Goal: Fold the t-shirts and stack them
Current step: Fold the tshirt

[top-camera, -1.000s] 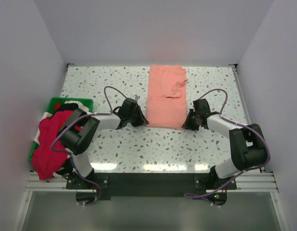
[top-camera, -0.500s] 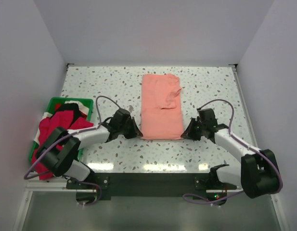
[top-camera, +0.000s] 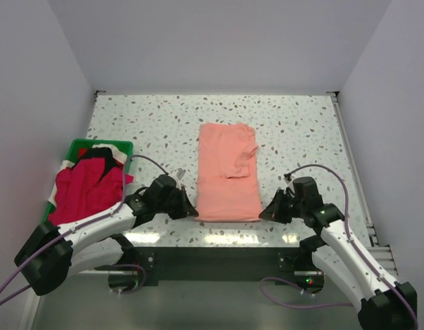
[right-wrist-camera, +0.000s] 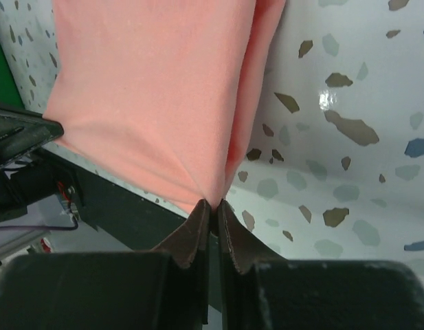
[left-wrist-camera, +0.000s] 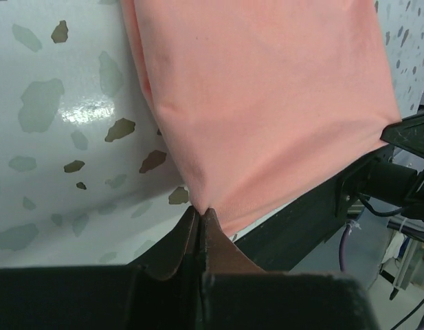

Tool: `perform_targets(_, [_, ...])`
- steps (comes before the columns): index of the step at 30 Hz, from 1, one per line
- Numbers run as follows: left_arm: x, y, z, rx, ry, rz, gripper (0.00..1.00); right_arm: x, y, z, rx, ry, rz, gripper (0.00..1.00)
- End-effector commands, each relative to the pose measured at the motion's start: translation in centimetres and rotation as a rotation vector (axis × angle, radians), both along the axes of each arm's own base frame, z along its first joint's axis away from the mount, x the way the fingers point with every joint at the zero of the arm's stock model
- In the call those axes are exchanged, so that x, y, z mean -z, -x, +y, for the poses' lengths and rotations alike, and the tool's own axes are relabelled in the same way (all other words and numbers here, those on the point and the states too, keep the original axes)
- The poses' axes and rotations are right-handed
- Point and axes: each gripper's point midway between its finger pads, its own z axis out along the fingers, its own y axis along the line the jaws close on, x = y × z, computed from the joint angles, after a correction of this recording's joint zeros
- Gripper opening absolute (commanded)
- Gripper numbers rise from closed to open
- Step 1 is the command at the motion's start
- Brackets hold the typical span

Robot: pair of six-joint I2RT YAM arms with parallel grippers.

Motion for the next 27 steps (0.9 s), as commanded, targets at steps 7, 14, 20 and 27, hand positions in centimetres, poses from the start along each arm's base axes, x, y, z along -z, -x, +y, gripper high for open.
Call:
perform_targets(7, [-3.7,-2.5,-0.3,-0.007,-0.051,-0.088,0.00,-5.6,-3.2,-2.1,0.032,0.153,-0.136,0.06])
perform_targets(14, [-9.1,-8.6,-2.0,-0.033,-0.014,-0.191,0.00,-9.9,-8.8,-1.5,0.076,0.189,-0.216,0.05])
perform_targets(20, [-12.6,-14.2,-2.7,-0.073,0.024,-0.249,0.00,-13.3,-14.7,0.0,0.101,0.179,-0.295,0.05])
perform_targets(27, [-14.7,-20.3,-3.1,-0.120,0.039,-0.289,0.00,-13.5,-21.7,1.3,0.098,0.172,-0.296,0.05])
